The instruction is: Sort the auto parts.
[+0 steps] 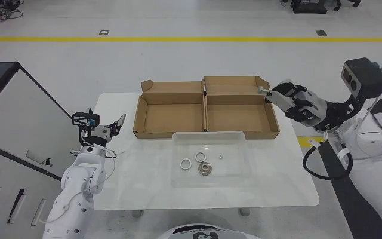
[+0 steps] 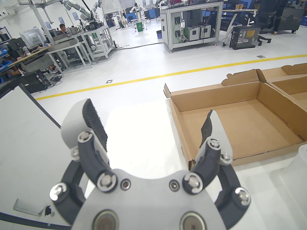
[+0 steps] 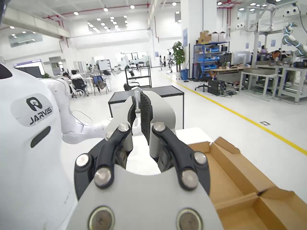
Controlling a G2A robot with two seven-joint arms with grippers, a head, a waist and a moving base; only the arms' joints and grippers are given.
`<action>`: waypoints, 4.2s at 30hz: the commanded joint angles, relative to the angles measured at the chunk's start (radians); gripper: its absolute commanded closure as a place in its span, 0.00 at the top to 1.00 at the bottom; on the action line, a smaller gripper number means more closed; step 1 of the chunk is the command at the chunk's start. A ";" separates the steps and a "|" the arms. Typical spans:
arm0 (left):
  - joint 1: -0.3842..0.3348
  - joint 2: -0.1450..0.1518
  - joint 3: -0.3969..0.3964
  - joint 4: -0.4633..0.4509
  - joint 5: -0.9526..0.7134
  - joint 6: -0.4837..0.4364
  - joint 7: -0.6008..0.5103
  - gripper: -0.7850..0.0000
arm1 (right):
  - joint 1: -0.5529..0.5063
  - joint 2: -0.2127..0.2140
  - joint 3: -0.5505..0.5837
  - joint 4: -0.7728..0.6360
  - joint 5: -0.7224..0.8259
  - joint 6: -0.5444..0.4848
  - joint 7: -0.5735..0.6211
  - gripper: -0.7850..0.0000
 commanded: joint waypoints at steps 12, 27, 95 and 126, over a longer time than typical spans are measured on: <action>0.000 0.000 0.000 0.000 0.000 0.000 0.000 1.00 | 0.380 -0.022 -0.173 0.265 0.076 -0.024 0.285 0.00; 0.000 0.000 0.000 0.000 0.000 0.000 0.000 1.00 | 0.751 -0.116 -0.567 0.603 -0.165 -0.048 0.533 0.00; 0.000 0.000 0.000 0.000 0.000 0.000 0.000 1.00 | 1.075 -0.561 -1.326 1.566 -0.827 -0.186 0.396 0.00; 0.000 0.000 0.000 0.000 0.000 0.000 0.000 1.00 | 1.036 -0.663 -1.326 1.764 -0.999 -0.127 0.272 0.00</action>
